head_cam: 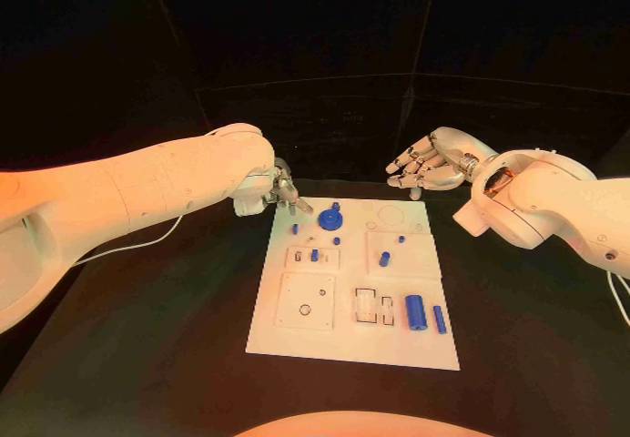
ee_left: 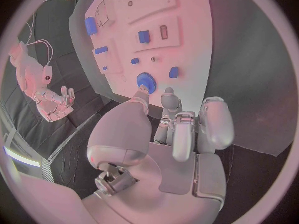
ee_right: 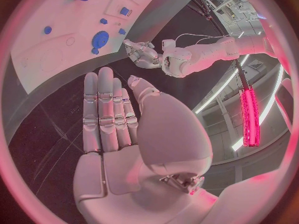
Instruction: Assemble the parts on the task board
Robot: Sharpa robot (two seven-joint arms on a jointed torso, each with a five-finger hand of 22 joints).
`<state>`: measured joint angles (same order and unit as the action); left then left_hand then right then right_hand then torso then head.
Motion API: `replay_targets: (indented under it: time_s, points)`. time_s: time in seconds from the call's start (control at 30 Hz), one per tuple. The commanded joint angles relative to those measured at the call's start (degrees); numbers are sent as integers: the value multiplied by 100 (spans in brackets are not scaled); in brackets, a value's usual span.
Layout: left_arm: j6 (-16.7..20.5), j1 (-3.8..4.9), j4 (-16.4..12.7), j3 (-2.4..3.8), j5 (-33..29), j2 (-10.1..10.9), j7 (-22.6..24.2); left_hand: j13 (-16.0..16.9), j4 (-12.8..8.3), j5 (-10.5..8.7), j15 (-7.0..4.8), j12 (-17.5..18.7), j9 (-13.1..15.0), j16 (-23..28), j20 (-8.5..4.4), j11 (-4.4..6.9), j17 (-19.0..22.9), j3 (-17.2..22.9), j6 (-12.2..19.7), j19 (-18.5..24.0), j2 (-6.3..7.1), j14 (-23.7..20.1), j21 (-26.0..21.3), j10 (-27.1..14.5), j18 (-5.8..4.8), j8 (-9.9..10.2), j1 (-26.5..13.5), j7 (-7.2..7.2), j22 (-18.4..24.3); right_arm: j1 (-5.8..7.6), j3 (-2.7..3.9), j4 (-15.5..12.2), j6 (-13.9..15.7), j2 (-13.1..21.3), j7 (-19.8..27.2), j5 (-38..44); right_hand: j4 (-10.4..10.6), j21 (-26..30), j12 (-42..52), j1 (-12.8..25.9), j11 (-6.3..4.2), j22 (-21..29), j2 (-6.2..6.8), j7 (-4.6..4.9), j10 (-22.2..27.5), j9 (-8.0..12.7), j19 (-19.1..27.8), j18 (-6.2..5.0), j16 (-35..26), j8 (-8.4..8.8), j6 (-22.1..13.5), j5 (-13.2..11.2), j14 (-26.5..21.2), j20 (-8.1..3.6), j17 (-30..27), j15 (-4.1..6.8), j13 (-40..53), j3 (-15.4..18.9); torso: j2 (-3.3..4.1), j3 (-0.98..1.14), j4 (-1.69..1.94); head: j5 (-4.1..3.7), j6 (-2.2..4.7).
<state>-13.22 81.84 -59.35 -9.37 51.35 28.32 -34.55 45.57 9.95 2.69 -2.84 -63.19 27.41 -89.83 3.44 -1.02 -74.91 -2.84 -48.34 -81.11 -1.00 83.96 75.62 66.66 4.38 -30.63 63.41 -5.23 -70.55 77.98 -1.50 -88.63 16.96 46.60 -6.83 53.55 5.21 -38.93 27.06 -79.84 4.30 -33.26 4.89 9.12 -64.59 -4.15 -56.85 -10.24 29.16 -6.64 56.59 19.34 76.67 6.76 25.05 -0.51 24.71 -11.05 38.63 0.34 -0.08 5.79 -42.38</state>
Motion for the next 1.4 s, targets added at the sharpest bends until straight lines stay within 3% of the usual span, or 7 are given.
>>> replay_targets:
  time_s: [0.03,0.1,0.87,1.4]
  points:
    - [-120,-19,69,3,371,-31,110,23,11,12,9,-34,-8,-17,3,7,-1509,-45,-65,-53,-62,604,28,55,1,-28,22,0,-18,12,3,-1,32,-7,70,98,28,29,16,44,2,10,-8,19,36,1,-14,-18,-4,-25,-25,-25,-55,7,11,6,-6,4,1,1,2,-1,-1]
    - [-105,-40,117,3,438,-50,132,36,30,11,4,-49,-13,-17,-1,14,-1509,-76,-91,-60,-68,604,37,70,-2,-42,24,8,-30,12,3,1,35,-9,72,112,28,29,16,44,2,10,-8,19,36,1,-14,-18,-4,-25,-25,-25,-55,7,11,6,-6,4,-4,9,6,1,-7]
    - [-285,-293,520,-1,540,-280,162,102,53,11,-21,-111,-31,-17,-22,45,-1509,-187,-185,-96,-86,604,94,135,-18,-97,114,43,-105,11,3,13,35,-35,86,133,25,32,16,34,2,11,-7,19,39,1,-14,-19,-6,-25,-26,-23,-58,7,16,6,-9,1,-4,9,2,17,-18]
    - [-369,-340,532,-2,541,-309,217,129,31,11,-37,-139,-40,-17,-36,64,-1509,-234,-245,-104,-107,604,108,167,-21,-130,209,66,-125,11,3,21,34,-51,82,133,24,37,17,24,2,14,-8,20,42,1,-15,-19,-9,-28,-27,-17,-62,7,25,6,-14,-3,-6,7,9,8,-27]
